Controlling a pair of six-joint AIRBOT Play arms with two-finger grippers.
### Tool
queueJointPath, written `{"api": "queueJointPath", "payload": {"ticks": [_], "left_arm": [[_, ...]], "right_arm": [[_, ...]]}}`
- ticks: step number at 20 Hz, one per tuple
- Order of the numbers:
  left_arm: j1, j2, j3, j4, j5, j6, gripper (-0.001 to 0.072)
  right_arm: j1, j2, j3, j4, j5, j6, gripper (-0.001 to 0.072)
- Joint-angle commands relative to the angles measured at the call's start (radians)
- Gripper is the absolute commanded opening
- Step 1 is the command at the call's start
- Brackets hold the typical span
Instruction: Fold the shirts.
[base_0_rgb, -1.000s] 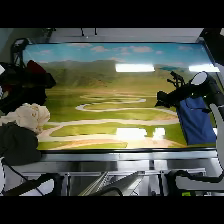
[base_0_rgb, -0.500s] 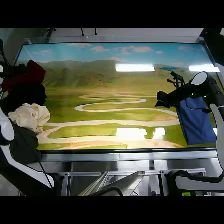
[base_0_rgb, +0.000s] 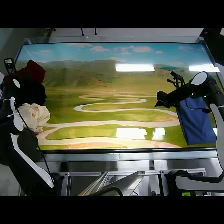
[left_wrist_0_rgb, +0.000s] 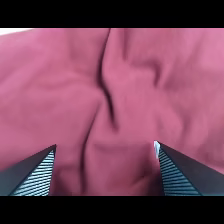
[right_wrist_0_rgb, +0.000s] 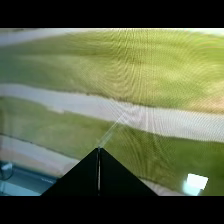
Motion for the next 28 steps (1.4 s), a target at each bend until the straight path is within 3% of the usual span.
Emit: {"api": "queueJointPath", "payload": {"ticks": [1,2,3,4,5,6,10,17,20,24,28], "left_arm": [[-0.007,-0.047,0.012,-0.050,0.137,-0.001,0.0659],[-0.007,-0.061,0.026,-0.047,0.136,-0.001,0.0528],[-0.006,-0.070,0.032,-0.047,0.130,-0.001,0.0467],[-0.006,-0.071,0.024,-0.047,0.130,-0.001,0.0465],[-0.007,-0.071,0.022,-0.047,0.109,0.000,0.0375],[-0.006,-0.069,0.023,-0.045,0.067,0.001,0.0022],[-0.015,-0.006,0.023,-0.047,0.027,0.003,0.0019],[-0.074,0.285,0.022,-0.049,-0.050,0.003,0.0019],[-0.103,0.364,0.022,-0.047,-0.189,0.003,0.0019],[-0.155,0.460,0.022,-0.130,-0.515,0.006,0.0018],[-0.276,0.653,0.022,-0.313,-0.541,0.017,0.0018]], "right_arm": [[0.001,-0.001,0.001,0.000,0.000,0.000,0.0017],[0.001,-0.001,0.001,0.000,0.000,0.000,0.0017],[0.001,-0.001,0.001,0.000,0.000,0.000,0.0017],[0.001,-0.001,0.001,0.000,0.000,0.000,0.0017],[0.001,0.000,0.001,0.000,0.000,0.000,0.0017],[0.001,0.000,0.001,0.000,0.000,0.000,0.0017],[0.001,-0.001,0.001,0.000,0.000,0.000,0.0017],[0.001,-0.001,0.001,0.000,0.000,0.000,0.0017],[0.001,0.000,0.001,0.000,0.000,0.000,0.0017],[0.001,-0.001,0.001,0.000,0.000,0.000,0.0017],[0.001,-0.001,0.001,0.000,0.000,0.000,0.0017]]}}
